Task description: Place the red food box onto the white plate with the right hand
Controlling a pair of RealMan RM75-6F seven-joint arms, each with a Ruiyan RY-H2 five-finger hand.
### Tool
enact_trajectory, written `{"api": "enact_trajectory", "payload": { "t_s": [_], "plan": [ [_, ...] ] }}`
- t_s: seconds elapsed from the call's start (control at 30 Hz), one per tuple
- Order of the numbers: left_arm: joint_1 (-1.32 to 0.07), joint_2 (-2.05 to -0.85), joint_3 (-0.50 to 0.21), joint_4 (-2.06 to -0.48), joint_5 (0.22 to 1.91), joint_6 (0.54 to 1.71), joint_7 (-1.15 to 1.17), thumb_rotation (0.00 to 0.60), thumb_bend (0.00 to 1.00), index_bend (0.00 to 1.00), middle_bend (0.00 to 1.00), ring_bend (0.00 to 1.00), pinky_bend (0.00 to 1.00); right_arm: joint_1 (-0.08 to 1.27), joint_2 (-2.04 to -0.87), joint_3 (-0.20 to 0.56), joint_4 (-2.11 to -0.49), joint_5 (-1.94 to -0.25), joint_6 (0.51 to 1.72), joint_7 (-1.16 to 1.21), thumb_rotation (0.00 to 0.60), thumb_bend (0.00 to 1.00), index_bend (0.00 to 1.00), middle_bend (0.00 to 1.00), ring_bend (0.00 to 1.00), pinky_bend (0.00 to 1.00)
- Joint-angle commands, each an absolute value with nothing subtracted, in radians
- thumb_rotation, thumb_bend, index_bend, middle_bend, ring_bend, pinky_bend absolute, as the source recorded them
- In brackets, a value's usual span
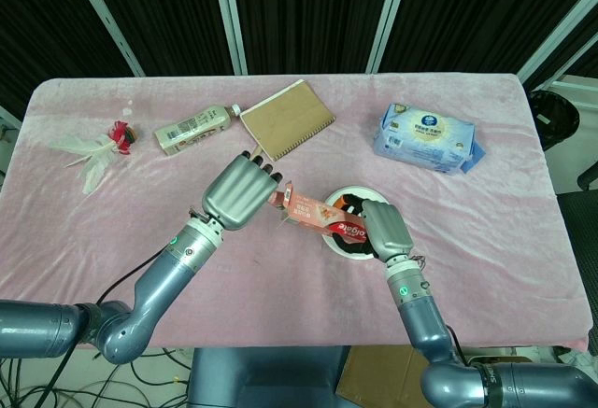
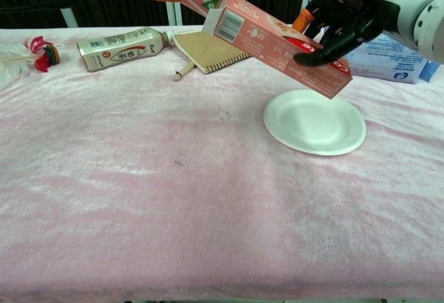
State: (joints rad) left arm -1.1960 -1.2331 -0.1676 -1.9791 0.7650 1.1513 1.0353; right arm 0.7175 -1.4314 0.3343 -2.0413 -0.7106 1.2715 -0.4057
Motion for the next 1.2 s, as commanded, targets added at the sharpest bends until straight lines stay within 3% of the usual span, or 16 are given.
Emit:
{"api": "enact_trajectory", "payload": {
  "t_s": [0.03,1.2],
  "plan": [
    [-1.197,-1.232,-0.167,-1.980,0.765,1.152,1.036,0.600,0.46,0.62,0.57,0.46,0.52,0.717,-1.431,0.334,-2.041,-0.710,1.272,-0.405,0.600,0.35,0.46,0.43,0.40,0.43],
    [-1.214,-1.210,-0.170,-2.004,0.757,1.164,1.049,0.600,0.45,0.62,0.57,0.46,0.52,0.723,-1.431,0.333,-2.051,-0.706,1.283,-0.403,0.600,0.35,0.46,0.43,0.40,0.43]
  ]
}}
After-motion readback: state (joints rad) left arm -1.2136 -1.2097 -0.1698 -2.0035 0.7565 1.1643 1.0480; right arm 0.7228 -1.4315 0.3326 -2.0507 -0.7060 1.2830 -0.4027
